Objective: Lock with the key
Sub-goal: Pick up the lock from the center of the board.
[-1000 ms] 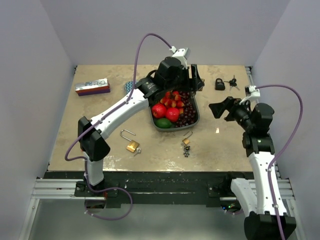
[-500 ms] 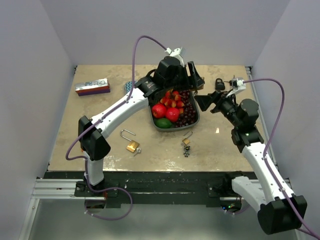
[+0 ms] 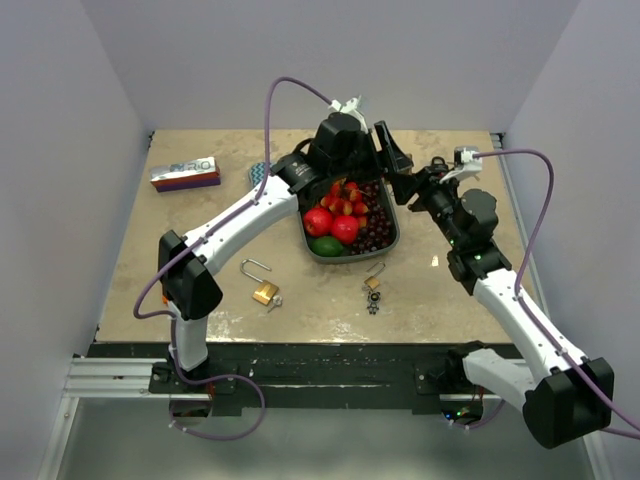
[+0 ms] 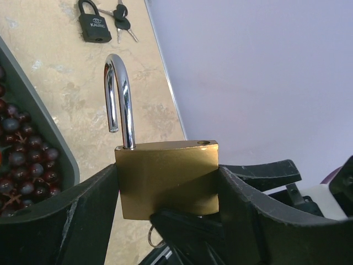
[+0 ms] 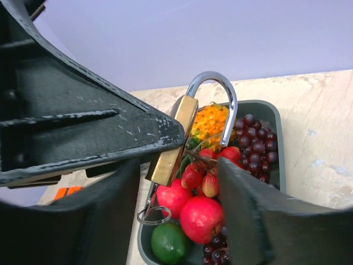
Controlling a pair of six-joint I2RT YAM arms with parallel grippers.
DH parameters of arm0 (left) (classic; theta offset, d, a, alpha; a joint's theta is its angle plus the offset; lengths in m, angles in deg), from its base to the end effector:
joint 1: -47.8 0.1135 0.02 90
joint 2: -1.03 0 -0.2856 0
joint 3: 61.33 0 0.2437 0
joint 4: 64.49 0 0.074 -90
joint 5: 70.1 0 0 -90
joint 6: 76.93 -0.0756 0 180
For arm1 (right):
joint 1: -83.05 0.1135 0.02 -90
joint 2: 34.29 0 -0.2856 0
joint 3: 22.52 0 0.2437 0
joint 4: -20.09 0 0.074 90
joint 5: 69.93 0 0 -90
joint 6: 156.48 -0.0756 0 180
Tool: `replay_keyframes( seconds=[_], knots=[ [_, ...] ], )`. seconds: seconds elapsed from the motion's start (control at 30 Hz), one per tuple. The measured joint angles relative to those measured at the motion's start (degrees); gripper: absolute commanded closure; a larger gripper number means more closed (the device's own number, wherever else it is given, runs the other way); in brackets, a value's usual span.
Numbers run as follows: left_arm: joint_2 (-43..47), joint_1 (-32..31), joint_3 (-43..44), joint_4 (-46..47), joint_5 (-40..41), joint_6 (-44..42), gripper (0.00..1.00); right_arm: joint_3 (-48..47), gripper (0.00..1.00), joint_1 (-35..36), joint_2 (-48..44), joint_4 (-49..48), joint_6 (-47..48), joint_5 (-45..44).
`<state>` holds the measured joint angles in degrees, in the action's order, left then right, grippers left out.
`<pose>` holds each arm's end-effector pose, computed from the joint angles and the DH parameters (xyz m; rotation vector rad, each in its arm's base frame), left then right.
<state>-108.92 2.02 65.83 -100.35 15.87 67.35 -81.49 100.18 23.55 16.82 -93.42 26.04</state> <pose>0.3392 -0.3562 0.4063 -0.1027 2.0985 -1.2031 0.2465 0.0842 0.3715 0.0450 1.5335 0.6946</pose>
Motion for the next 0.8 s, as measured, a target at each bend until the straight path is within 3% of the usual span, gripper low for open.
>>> replay_keyframes(
  seconds=[0.23,0.33,0.37,0.47,0.5,0.53,0.6,0.63,0.7,0.8],
  knots=[
    [-0.2,0.3,-0.3,1.4,-0.5,2.5,1.00,-0.4,0.70,1.1,1.4,-1.1,0.4,-1.7],
    [-0.2,0.3,-0.9,2.8,-0.9,3.7,1.00,-0.6,0.89,1.2,1.5,-1.6,0.7,-2.1],
    [-0.2,0.4,-1.2,3.6,-1.2,3.8,1.00,-0.6,1.00,1.2,1.6,-1.6,0.8,-2.3],
    [-0.2,0.8,-2.4,4.9,-1.6,4.9,0.97,-0.8,1.00,1.1,2.1,-1.2,0.7,-2.8],
    [-0.2,0.9,-3.0,5.3,-1.8,5.1,0.89,-0.8,1.00,1.1,2.3,-0.9,0.7,-3.0],
    [-0.2,0.9,-3.5,6.0,-2.0,5.3,0.67,-0.9,1.00,1.1,2.4,-0.5,0.6,-3.1],
    [-0.2,1.1,-4.8,7.3,-2.2,5.7,0.44,-1.0,1.00,1.1,2.6,0.5,0.4,-3.4],
    [0.0,1.2,-5.9,8.3,-2.5,6.0,0.26,-1.1,1.00,1.1,2.6,1.0,0.4,-3.5],
    [1.0,1.7,-8.9,10.6,-3.2,6.3,0.05,-1.2,1.00,1.1,2.6,2.6,0.3,-3.1],
    [3.8,3.2,-14.2,12.2,-4.9,5.5,0.01,-1.2,1.00,0.8,2.4,4.8,-0.5,-1.6]
  ],
)
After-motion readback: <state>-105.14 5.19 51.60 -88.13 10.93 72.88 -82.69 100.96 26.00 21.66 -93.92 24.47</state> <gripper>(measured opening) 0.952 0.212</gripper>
